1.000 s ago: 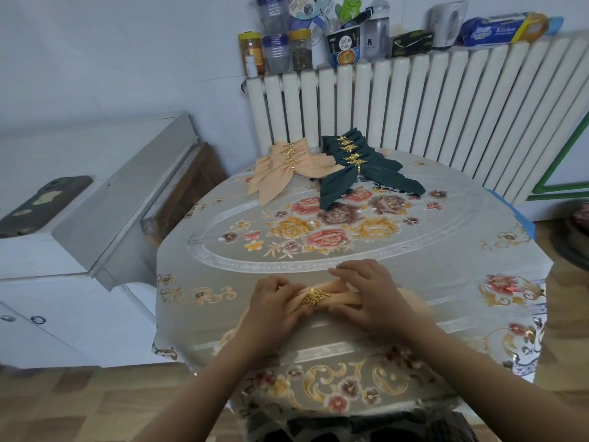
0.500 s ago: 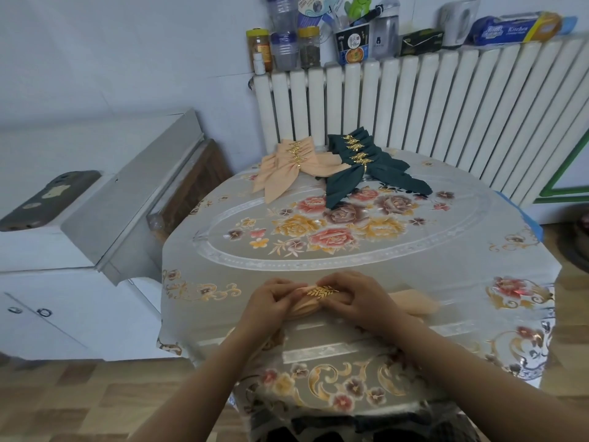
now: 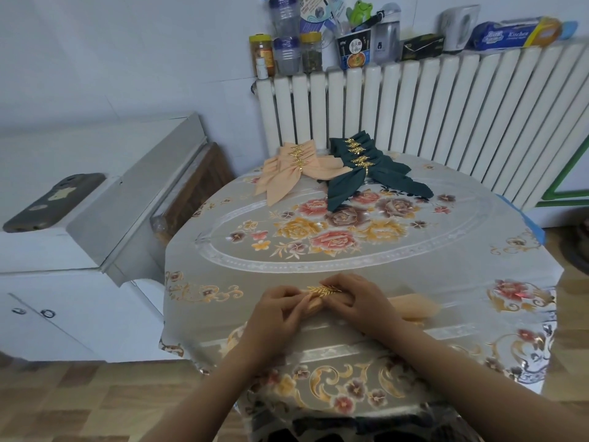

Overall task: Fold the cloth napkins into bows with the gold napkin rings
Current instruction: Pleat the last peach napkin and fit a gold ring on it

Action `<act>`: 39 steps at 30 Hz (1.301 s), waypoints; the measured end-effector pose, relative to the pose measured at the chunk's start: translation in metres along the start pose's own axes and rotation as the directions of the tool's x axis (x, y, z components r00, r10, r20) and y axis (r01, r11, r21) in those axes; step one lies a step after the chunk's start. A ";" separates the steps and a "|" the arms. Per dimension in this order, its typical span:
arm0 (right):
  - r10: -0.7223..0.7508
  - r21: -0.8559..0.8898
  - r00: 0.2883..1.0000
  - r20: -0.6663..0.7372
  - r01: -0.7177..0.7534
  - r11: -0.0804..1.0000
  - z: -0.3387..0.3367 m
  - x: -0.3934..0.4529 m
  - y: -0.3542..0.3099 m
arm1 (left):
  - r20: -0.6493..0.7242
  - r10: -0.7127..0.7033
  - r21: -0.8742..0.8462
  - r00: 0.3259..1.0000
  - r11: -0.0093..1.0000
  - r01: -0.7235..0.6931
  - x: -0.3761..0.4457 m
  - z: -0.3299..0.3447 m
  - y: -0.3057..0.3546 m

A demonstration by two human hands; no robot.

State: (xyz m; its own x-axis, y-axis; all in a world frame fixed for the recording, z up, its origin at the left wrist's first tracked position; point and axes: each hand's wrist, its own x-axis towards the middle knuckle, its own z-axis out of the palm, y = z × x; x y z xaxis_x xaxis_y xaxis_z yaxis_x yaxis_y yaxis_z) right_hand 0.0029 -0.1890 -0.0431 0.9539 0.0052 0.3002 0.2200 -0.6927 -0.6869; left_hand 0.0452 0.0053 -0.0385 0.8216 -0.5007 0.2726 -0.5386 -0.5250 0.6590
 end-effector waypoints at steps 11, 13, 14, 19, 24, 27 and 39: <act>0.023 0.001 0.999 -0.047 -0.023 1.000 0.006 -0.004 -0.003 | 0.003 -0.138 -0.045 0.990 0.989 0.138 0.000 0.007 0.010; 0.061 0.020 0.997 -0.045 -0.060 0.998 0.006 -0.003 -0.003 | -0.017 -0.089 -0.072 0.996 0.994 0.088 -0.005 0.006 0.007; 0.077 0.022 0.996 -0.041 -0.076 0.997 0.005 -0.003 -0.003 | -0.014 -0.036 -0.049 0.999 0.998 0.035 -0.007 0.008 0.006; 0.148 0.033 0.989 0.016 -0.149 0.988 0.005 0.004 -0.005 | 0.060 0.118 0.032 0.991 0.992 -0.120 -0.015 0.008 -0.005; 0.267 -0.052 0.964 0.016 -0.266 0.963 0.002 -0.005 -0.005 | 0.023 0.016 -0.041 1.000 0.999 -0.015 -0.015 0.006 0.000; 0.390 -0.192 0.917 -0.081 -0.398 0.897 -0.001 -0.014 -0.003 | -0.142 -0.128 -0.131 0.981 0.985 0.110 -0.009 0.004 0.008; 0.351 0.092 0.933 -0.075 -0.344 0.935 -0.013 -0.026 -0.009 | 0.557 -0.185 0.278 0.809 0.960 0.028 0.058 -0.009 0.037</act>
State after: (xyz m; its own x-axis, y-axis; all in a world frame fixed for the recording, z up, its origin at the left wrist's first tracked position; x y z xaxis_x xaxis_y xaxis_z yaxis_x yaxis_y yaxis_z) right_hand -0.0267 -0.1926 -0.0366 0.9522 -0.2924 0.0889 -0.1038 -0.5831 -0.8058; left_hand 0.0745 -0.0376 0.0080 0.6607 -0.6916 -0.2919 -0.5459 -0.7096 0.4455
